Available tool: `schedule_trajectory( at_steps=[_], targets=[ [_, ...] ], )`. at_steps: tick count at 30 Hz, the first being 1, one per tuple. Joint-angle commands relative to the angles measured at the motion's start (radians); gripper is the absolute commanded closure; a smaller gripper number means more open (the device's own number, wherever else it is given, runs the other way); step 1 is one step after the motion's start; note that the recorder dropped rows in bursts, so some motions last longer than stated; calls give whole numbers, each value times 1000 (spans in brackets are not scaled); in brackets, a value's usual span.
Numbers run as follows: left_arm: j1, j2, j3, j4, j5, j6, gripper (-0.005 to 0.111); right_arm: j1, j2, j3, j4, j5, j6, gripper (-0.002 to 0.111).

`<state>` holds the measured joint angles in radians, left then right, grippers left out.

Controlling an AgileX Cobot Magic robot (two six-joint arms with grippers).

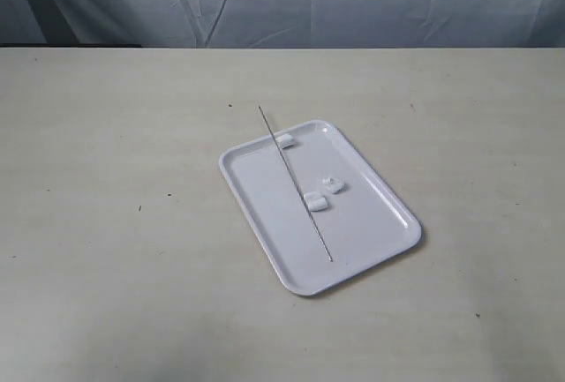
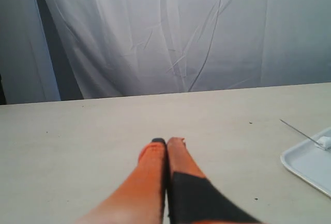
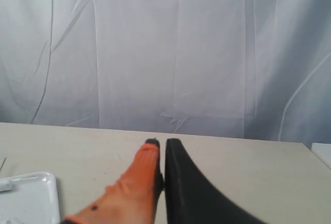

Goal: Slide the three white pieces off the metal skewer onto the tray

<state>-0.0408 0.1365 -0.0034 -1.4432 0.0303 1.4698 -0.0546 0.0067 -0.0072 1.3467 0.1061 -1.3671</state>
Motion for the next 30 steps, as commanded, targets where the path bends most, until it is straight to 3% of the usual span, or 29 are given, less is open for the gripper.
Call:
schedule_trajectory(
  at_steps=[1, 2, 5, 8, 11, 15, 18, 21, 30],
  targets=[
    [2, -8, 3, 1, 5, -2, 107, -6, -7, 7, 68, -118, -1, 103],
    [2, -8, 3, 1, 5, -2, 107, -6, -7, 7, 80, -127, -1, 103],
    [2, -8, 3, -301, 3, -6, 107, -6, -7, 7, 246, -183, -1, 103],
    [2, -8, 3, -301, 18, -6, 107, -6, -7, 7, 290, -216, -1, 103],
    [2, -8, 3, -301, 18, -4, 107, -6, -7, 7, 223, -124, -1, 103],
    [2, -8, 3, -24, -10, 71, 107, -6, -7, 7, 223, -36, -1, 103],
    [2, -8, 3, 152, -39, 86, 107, -6, -7, 7, 132, -99, -10, 103],
    [2, -8, 3, 98, -18, 86, 107, -6, 5, 7, 136, -147, -8, 103],
    [2, -8, 3, 98, -8, 76, 107, -6, 91, 7, 149, 15, -6, 103]
  ],
)
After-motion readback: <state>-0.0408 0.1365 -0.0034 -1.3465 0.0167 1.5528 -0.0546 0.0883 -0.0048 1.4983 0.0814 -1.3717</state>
